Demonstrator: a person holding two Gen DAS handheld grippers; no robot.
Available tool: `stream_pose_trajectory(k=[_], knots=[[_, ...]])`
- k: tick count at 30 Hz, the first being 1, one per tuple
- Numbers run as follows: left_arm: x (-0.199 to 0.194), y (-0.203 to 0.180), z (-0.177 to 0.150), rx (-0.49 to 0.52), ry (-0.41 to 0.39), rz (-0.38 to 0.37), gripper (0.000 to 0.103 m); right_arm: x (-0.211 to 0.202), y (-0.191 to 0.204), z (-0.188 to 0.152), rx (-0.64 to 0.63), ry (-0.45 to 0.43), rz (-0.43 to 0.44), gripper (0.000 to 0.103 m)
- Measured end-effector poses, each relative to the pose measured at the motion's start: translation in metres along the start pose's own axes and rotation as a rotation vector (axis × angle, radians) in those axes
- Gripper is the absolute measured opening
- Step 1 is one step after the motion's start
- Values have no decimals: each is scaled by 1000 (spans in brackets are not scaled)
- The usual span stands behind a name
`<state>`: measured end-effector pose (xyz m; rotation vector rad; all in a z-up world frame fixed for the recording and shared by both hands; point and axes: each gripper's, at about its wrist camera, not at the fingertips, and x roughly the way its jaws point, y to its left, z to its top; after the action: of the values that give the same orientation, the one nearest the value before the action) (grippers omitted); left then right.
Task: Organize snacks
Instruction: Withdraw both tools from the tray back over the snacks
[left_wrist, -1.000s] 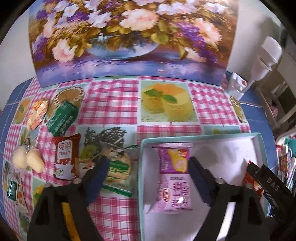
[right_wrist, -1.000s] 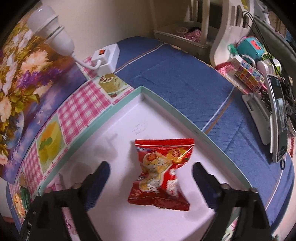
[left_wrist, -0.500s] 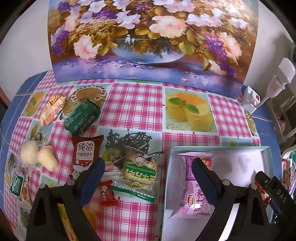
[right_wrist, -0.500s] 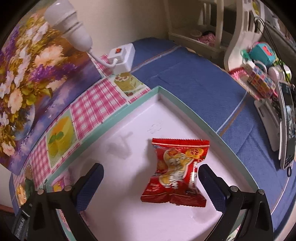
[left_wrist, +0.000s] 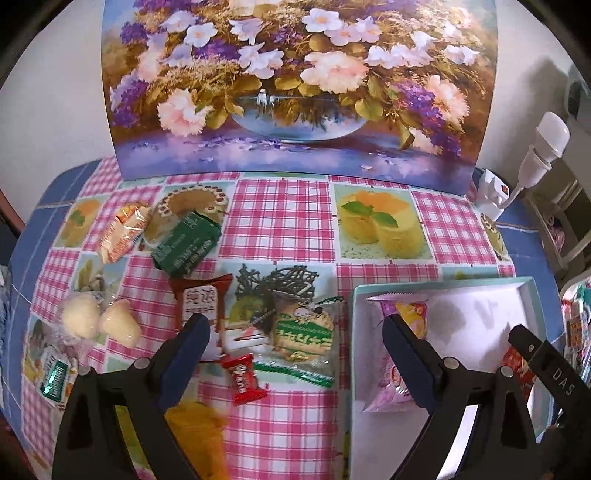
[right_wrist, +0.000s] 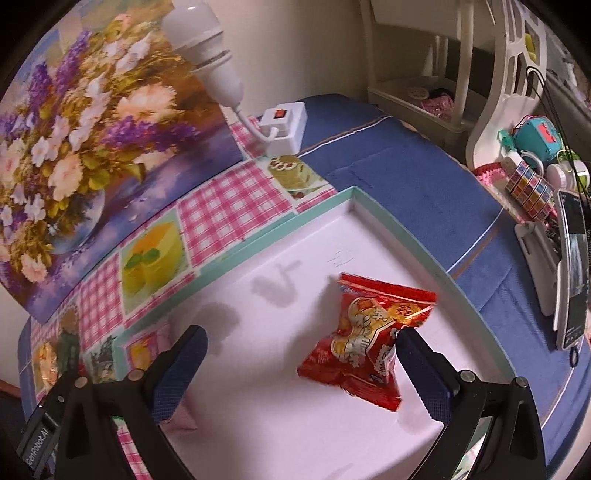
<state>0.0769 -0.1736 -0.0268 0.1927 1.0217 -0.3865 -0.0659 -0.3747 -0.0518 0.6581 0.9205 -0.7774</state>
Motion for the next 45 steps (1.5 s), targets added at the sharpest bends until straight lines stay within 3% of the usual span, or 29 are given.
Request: stream_pose_trajectory(k=[9, 17, 32, 45], knots=[[-19, 15, -9, 56, -22, 14, 95, -11, 16, -14, -49, -3, 99, 103], [-43, 45, -17, -29, -71, -49, 95, -33, 29, -24, -107, -48, 128, 103], [-94, 128, -40, -196, -185, -8, 95, -75, 81, -63, -245, -73, 327, 103], [-120, 208, -55, -334, -207, 80, 95, -88, 147, -98, -394, -36, 462, 103]])
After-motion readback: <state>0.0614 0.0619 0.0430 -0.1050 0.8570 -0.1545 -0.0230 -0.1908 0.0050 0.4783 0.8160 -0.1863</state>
